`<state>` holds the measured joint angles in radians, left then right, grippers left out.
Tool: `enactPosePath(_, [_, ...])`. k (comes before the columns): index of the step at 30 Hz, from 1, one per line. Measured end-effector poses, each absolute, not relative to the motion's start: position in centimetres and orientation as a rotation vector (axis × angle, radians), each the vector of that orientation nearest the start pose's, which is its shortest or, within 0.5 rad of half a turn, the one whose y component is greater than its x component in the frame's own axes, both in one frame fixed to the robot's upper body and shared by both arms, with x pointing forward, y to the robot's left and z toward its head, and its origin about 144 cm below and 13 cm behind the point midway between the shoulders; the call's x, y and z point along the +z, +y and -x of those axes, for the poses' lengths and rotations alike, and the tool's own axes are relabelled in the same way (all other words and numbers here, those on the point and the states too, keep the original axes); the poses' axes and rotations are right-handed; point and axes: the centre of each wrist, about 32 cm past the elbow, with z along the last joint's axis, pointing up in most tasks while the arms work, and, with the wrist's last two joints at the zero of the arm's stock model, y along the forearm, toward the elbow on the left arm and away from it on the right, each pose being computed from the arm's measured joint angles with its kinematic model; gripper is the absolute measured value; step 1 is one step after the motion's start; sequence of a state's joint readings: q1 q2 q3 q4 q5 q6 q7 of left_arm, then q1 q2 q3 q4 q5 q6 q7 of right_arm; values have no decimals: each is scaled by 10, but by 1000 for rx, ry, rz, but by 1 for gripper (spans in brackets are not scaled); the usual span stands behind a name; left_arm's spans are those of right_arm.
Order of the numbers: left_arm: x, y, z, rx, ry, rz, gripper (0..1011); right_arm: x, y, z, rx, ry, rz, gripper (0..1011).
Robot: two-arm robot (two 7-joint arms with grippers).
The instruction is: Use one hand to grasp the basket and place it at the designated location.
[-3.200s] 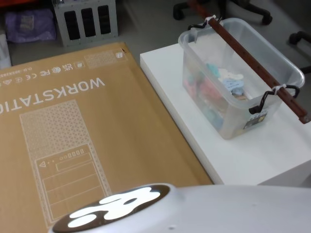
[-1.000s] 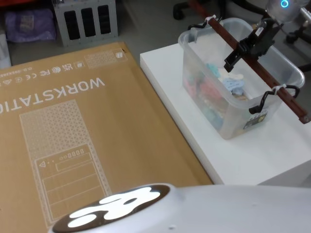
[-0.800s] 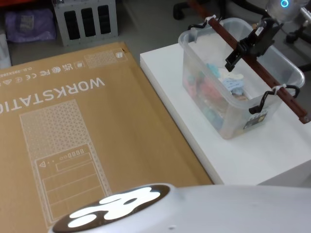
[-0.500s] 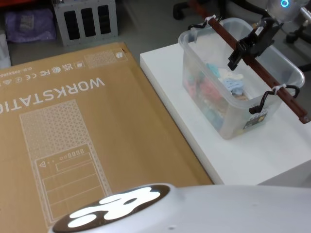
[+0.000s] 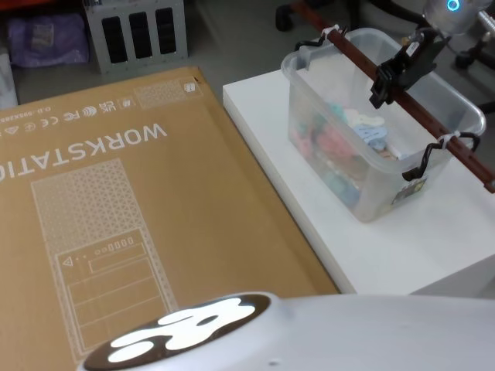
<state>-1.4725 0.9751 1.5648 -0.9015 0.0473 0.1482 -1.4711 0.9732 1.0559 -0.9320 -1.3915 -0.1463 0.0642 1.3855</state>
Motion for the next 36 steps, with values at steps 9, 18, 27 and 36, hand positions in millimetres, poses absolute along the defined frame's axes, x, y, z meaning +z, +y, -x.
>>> enactPosePath(9, [1396,496,-616,178,165,-1629,0,1375,-411,-570,-39,-285,1390,239])
enactPosePath(18, [1396,496,-616,178,165,-1629,0,1383,-405,-568,-39,-304,1421,239])
enactPosePath(27, [1396,496,-616,178,165,-1629,0,1421,-399,-569,-103,-271,1493,239])
enactPosePath(36, [1396,496,-616,178,165,-1629,0,1462,-400,-558,-272,-280,1505,239])
